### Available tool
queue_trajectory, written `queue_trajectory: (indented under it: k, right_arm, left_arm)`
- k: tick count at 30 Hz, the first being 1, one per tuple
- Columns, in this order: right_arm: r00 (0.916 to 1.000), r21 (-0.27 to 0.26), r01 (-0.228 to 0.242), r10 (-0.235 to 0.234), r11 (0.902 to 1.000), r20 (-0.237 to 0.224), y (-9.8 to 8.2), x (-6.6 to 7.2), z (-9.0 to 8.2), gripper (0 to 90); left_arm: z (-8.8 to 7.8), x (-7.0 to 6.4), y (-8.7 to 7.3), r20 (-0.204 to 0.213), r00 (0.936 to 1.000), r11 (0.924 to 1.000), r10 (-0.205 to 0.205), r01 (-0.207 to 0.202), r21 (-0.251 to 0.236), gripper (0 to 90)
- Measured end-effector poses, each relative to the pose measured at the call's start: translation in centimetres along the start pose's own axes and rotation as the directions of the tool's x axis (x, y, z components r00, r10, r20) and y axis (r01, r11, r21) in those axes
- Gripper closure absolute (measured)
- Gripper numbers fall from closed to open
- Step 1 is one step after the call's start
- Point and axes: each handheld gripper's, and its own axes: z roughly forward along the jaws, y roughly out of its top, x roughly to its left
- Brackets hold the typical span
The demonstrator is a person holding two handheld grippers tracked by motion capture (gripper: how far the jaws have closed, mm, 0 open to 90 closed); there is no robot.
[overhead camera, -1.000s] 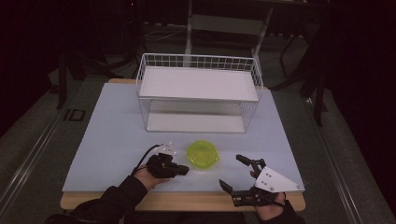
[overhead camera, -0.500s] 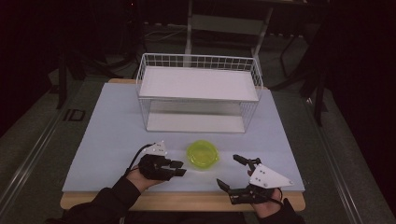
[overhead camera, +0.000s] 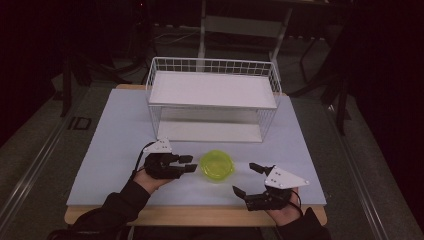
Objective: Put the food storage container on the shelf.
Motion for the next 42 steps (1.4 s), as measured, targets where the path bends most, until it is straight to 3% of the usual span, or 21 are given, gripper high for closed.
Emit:
queue_trajectory:
  k: [7, 12, 15, 18, 20, 21, 25, 28, 35, 42]
  right_arm:
    - [0.9973, 0.06, -0.073, 0.073, 0.9955, 0.004, -0.3, -1.7, 1.4, 16.5]
    - [0.9922, 0.082, -0.125, 0.124, 0.9888, 0.018, -0.3, -2.8, 2.4, 19.8]
    - [0.9899, 0.09, -0.141, 0.14, 0.9858, 0.021, -0.3, -3.2, 2.8, 21.2]
    - [0.9847, 0.114, -0.174, 0.171, 0.9782, 0.032, -0.3, -3.6, 3.9, 23.1]
    - [0.9824, 0.122, -0.186, 0.183, 0.9749, 0.037, -0.4, -3.7, 4.1, 23.3]
    - [0.9829, 0.122, -0.184, 0.181, 0.9754, 0.034, -0.5, -3.7, 4.3, 25.7]
    - [0.9837, 0.168, -0.179, 0.173, 0.9695, 0.051, -1.1, -2.8, 4.7, 25.8]
    - [0.9828, 0.186, -0.183, 0.175, 0.9654, 0.06, -1.5, -2.5, 5.0, 24.6]
    - [0.974, 0.216, -0.226, 0.22, 0.9498, 0.055, -2.0, -2.5, 5.4, 24.0]
    - [0.9733, 0.226, -0.229, 0.221, 0.9467, 0.06, -2.0, -2.4, 5.9, 24.0]
  left_arm:
    - [0.4, 1.7, 0.7, -0.03, 0.9994, 0.9997, -0.016, 0.016, -0.019, 57.8]
    - [1.2, 2.7, 1.6, -0.05, 0.9987, 0.9999, -0.006, 0.005, -0.016, 55.9]
    - [2.1, 3.2, 2.2, -0.053, 0.9985, 0.9998, -0.012, 0.012, -0.015, 55.9]
    - [3.3, 3.6, 2.6, -0.027, 0.9992, 0.9995, -0.031, 0.031, -0.005, 55.9]
    - [3.8, 3.7, 2.7, -0.023, 0.999, 0.9992, -0.037, 0.038, 0.009, 55.9]
    - [5.0, 3.9, 2.6, -0.003, 0.9984, 0.9977, -0.057, 0.057, 0.035, 55.9]
    - [6.5, 4.1, 2.3, 0.037, 0.9961, 0.9935, -0.079, 0.076, 0.084, 57.2]
    - [7.2, 4.1, 2.1, 0.055, 0.9954, 0.9917, -0.078, 0.072, 0.107, 59.4]
    - [7.3, 4.3, 2.3, 0.042, 0.9962, 0.9881, -0.076, 0.07, 0.137, 65.4]
    - [7.4, 4.6, 2.5, 0.017, 0.9962, 0.9837, -0.086, 0.082, 0.16, 61.1]
